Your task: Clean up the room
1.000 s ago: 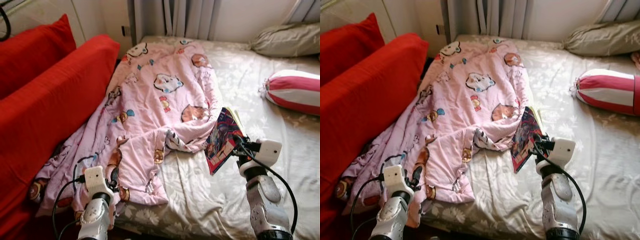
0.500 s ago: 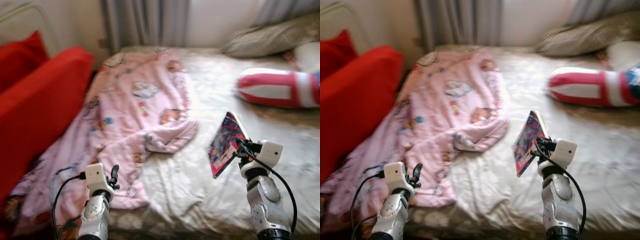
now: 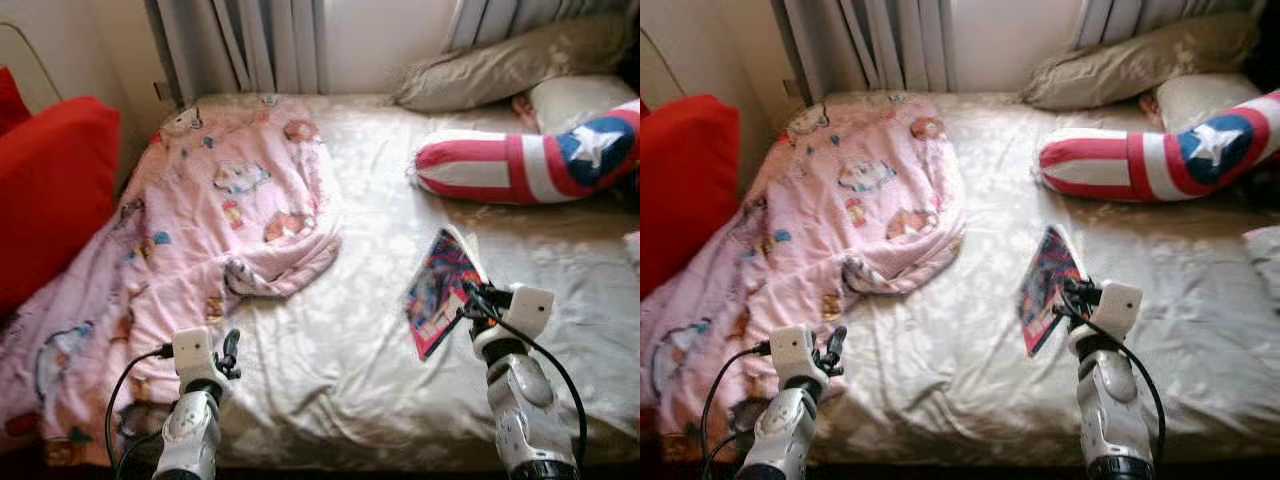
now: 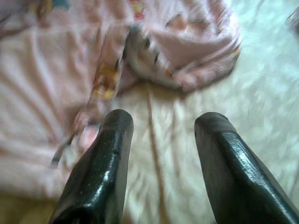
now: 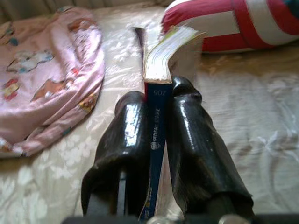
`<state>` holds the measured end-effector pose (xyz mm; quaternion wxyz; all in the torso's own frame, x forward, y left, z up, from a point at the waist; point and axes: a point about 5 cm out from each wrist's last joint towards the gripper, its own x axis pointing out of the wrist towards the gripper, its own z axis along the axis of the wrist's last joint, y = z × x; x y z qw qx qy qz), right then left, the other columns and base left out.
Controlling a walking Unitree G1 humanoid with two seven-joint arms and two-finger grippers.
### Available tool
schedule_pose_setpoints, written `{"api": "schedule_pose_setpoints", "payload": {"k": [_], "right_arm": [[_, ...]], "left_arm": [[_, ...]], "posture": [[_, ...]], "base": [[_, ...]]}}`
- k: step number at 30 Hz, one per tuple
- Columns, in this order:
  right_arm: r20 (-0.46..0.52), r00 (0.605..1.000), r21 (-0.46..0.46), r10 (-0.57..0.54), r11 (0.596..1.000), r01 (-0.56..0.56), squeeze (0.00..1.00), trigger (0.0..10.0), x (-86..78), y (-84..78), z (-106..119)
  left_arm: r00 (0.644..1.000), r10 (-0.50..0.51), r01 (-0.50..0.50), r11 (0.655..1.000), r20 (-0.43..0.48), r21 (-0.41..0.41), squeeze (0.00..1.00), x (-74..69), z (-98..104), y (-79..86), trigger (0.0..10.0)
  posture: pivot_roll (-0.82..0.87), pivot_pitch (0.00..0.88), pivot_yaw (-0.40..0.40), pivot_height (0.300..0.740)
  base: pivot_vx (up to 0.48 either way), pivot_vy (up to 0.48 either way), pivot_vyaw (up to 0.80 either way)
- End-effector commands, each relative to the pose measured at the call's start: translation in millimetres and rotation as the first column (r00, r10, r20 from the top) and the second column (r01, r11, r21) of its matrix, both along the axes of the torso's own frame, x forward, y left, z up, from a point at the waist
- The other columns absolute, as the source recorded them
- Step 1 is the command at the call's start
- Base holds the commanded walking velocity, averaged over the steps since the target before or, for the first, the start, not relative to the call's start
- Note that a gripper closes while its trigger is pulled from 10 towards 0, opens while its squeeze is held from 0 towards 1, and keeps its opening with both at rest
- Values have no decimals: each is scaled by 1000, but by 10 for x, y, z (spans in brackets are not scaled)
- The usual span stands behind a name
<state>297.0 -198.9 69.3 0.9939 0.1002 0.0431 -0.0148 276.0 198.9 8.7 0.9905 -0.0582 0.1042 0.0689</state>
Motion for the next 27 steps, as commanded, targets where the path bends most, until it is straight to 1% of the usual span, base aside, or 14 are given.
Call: {"api": "schedule_pose_setpoints", "payload": {"k": [1, 4, 8, 20, 22, 27], "right_arm": [[60, 998, -13, 17, 1000, -16, 0, 10000, 34, 10, 117], [63, 998, -6, 21, 1000, -21, 0, 10000, 29, 14, 116], [46, 999, 13, 1, 1000, -1, 0, 10000, 25, -14, 89], [37, 999, 10, 4, 1000, -4, 0, 10000, 28, -18, 81], [39, 999, 12, 3, 1000, -3, 0, 10000, 28, -21, 84], [31, 999, 22, -13, 1000, 13, 0, 10000, 39, -38, 82]], "left_arm": [[1000, -4, 4, 1000, 3, 4, 0, 1, 4, 4, 10000], [1000, -6, 6, 1000, 2, 7, 0, -1, 3, 3, 10000], [1000, -11, 11, 1000, -1, 12, 0, -3, 0, 0, 10000], [1000, -14, 14, 1000, -2, 16, 0, 3, 0, -3, 10000], [1000, -14, 14, 1000, -2, 14, 0, 9, 3, -5, 10000], [1000, -29, 29, 1000, -5, -9, 0, 17, -1, -17, 10000]], "posture": [[-3, 135, -7, 740], [0, 135, -8, 740], [0, 139, -8, 740], [-2, 139, -16, 740], [-2, 139, -16, 740], [1, 140, -17, 740]], "base": [[0, -424, 769], [0, -424, 671], [0, -424, 0], [0, -418, 0], [0, -240, 0], [0, 0, 0]]}}
